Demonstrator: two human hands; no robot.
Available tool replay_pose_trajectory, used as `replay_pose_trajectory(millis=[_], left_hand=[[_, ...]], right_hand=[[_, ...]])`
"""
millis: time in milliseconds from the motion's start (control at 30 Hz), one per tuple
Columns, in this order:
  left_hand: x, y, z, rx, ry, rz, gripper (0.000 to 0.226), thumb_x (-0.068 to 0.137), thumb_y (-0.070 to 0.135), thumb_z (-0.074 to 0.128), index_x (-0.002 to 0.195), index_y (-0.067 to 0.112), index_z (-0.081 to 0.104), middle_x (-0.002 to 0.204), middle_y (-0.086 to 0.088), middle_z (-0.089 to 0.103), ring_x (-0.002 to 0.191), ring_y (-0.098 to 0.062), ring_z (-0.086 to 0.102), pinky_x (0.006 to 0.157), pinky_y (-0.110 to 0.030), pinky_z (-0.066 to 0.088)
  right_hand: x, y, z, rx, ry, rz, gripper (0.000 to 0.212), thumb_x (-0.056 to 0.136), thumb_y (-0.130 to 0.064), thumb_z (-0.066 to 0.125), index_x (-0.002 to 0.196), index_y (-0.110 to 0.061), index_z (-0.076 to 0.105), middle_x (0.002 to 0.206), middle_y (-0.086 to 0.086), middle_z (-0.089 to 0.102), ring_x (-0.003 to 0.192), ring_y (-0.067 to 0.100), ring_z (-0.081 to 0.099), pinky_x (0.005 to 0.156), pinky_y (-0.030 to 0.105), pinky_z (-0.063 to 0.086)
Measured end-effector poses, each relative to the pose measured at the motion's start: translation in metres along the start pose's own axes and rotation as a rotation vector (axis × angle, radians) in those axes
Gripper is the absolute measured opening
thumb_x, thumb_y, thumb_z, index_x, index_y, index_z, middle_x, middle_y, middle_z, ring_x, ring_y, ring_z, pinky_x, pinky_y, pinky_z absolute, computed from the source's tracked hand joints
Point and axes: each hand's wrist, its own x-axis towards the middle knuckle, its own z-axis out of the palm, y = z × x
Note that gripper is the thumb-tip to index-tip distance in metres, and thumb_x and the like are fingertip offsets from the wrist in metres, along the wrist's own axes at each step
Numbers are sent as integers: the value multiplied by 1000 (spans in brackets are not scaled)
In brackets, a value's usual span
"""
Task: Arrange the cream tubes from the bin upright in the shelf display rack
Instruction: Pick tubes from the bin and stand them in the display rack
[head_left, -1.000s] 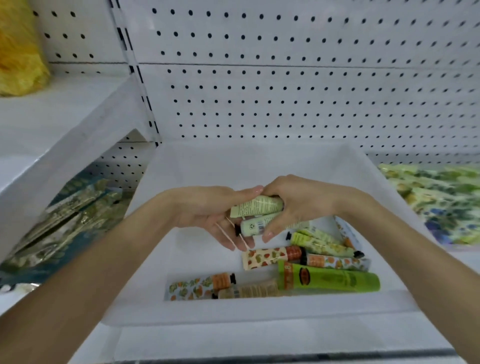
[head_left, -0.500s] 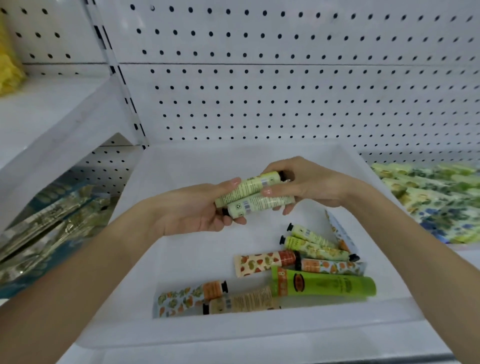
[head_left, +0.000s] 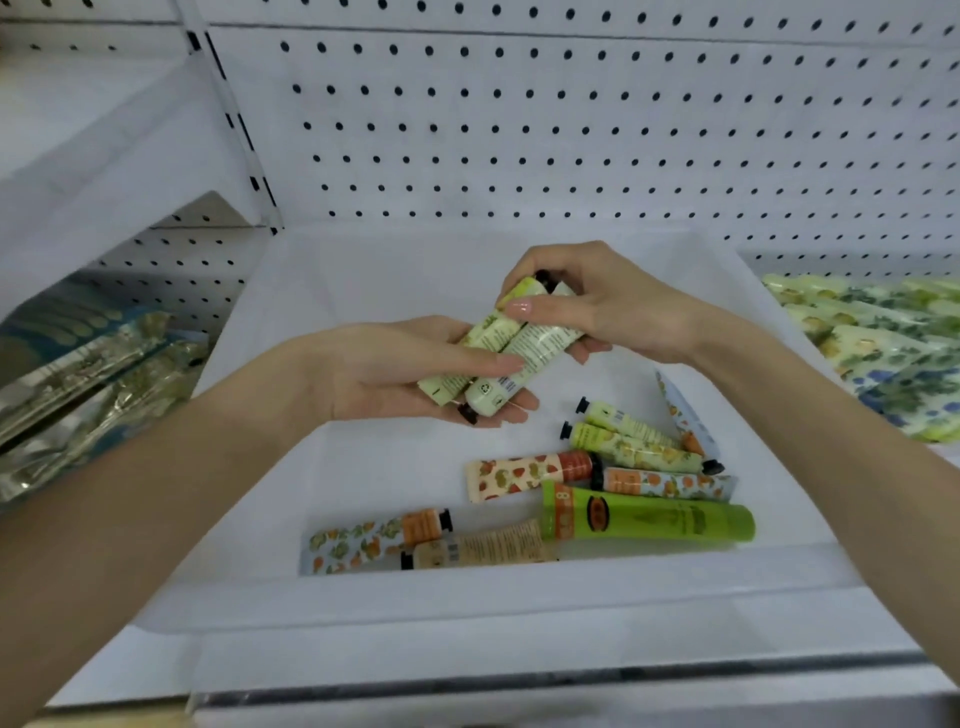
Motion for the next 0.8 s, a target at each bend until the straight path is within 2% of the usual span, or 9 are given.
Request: replay_pose_trajectory(millis=[67, 133, 200, 267, 333, 400, 533, 667, 800], left_hand=[[2, -1, 1, 10, 86, 13, 38, 75, 30, 64, 109, 11, 60, 92, -5, 74, 83, -13, 70, 73, -26, 58], [1, 0, 0, 9, 135, 28, 36, 74, 31, 64, 105, 13, 61, 83, -2, 73, 72, -9, 68, 64, -22, 56], [1, -1, -3, -19, 152, 26, 35, 74, 29, 64, 104, 12, 61, 84, -4, 73, 72, -11, 69, 65, -24, 57], [2, -2, -6, -53, 155, 18, 37, 75, 26, 62, 108, 10, 60, 93, -8, 74, 80, -16, 71, 71, -28, 59], [3, -4, -7, -66, 162, 4, 41, 76, 25, 61, 113, 9, 58, 99, -11, 73, 87, -19, 71, 76, -31, 59], [5, -5, -6, -67, 177, -15, 42, 77, 25, 61, 115, 9, 58, 101, -12, 73, 90, -21, 71, 76, -32, 59], [8, -5, -6, -77, 235, -42, 38, 79, 23, 60, 114, 9, 58, 98, -11, 74, 88, -21, 72, 69, -30, 60], [9, -5, -10, -101, 318, -52, 30, 87, 20, 58, 114, 11, 58, 97, -11, 74, 86, -19, 73, 64, -27, 59], [9, -5, -13, -119, 341, -46, 33, 84, 22, 59, 115, 11, 58, 97, -10, 74, 87, -20, 72, 67, -29, 60]], right_hand=[[1, 1, 1, 12, -14, -10, 26, 86, -33, 61, 98, -11, 64, 73, -1, 61, 44, 16, 49, 38, 22, 36], [2, 4, -2, 54, -9, 12, 25, 90, -33, 57, 100, -10, 62, 73, 4, 62, 47, 14, 51, 41, 22, 39], [1, 8, -11, 93, 24, 94, 29, 89, -38, 56, 99, -11, 60, 67, -2, 63, 50, 12, 51, 45, 21, 41], [-1, 14, -24, 22, 34, 207, 41, 80, -47, 60, 98, -10, 60, 70, -3, 65, 55, 12, 55, 49, 22, 44], [-4, 21, -33, -190, -62, 340, 52, 70, -53, 63, 99, -10, 61, 83, 3, 68, 64, 13, 63, 54, 24, 49], [-10, 29, -38, -366, -228, 482, 52, 68, -53, 66, 100, -12, 62, 92, 5, 69, 78, 14, 68, 63, 26, 56], [-15, 41, -37, -481, -410, 657, 52, 63, -49, 75, 102, -16, 63, 102, 4, 68, 88, 13, 68, 78, 30, 58], [-9, 50, -27, -500, -483, 684, 53, 66, -41, 80, 109, -18, 61, 108, 3, 67, 72, 7, 69, 72, 25, 57], [-3, 58, -17, -590, -557, 715, 61, 68, -43, 80, 117, -16, 55, 115, 6, 63, 81, 10, 65, 63, 17, 50]])
